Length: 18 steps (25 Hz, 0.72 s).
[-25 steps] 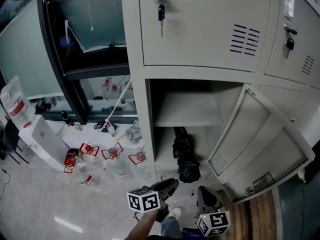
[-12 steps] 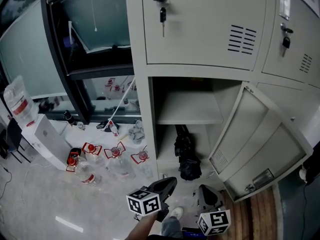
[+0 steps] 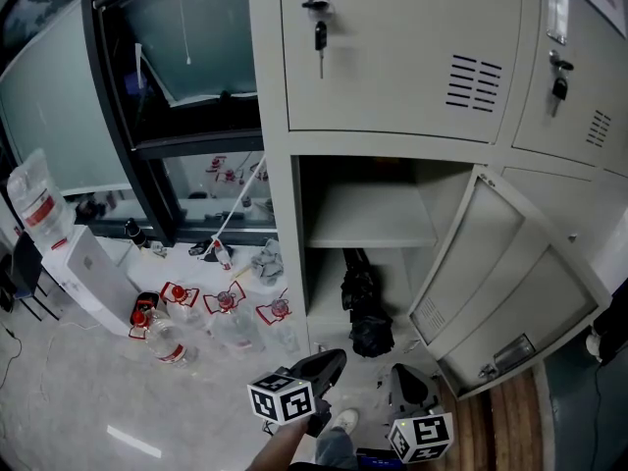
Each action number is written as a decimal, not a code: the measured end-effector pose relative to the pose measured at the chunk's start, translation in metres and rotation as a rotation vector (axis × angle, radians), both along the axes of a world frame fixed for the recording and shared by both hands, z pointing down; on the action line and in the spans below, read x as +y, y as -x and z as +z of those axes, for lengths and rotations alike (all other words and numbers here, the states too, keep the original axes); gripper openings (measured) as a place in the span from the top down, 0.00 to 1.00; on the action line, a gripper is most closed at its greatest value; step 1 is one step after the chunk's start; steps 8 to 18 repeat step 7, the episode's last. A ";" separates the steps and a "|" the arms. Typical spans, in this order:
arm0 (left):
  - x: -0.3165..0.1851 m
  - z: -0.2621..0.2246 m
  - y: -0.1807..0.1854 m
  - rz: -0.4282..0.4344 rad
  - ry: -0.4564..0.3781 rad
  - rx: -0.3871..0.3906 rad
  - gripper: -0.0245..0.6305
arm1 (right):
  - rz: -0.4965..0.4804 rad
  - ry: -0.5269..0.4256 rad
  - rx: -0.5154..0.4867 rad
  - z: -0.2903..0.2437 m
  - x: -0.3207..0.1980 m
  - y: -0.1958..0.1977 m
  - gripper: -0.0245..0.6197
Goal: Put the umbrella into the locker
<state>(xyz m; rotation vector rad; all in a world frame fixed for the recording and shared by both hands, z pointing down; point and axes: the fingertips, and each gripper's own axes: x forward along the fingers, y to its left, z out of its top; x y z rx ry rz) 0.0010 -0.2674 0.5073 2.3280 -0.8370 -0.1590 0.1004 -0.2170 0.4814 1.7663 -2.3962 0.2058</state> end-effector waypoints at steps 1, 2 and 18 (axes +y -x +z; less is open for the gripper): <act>0.000 0.000 0.000 0.000 0.002 0.001 0.94 | 0.000 0.000 0.000 0.000 0.000 0.000 0.96; -0.001 0.000 0.000 -0.001 0.004 0.001 0.94 | -0.001 0.000 0.000 0.000 -0.001 0.000 0.96; -0.002 0.001 0.002 -0.004 0.013 0.005 0.94 | -0.005 -0.001 0.001 -0.001 -0.002 0.002 0.96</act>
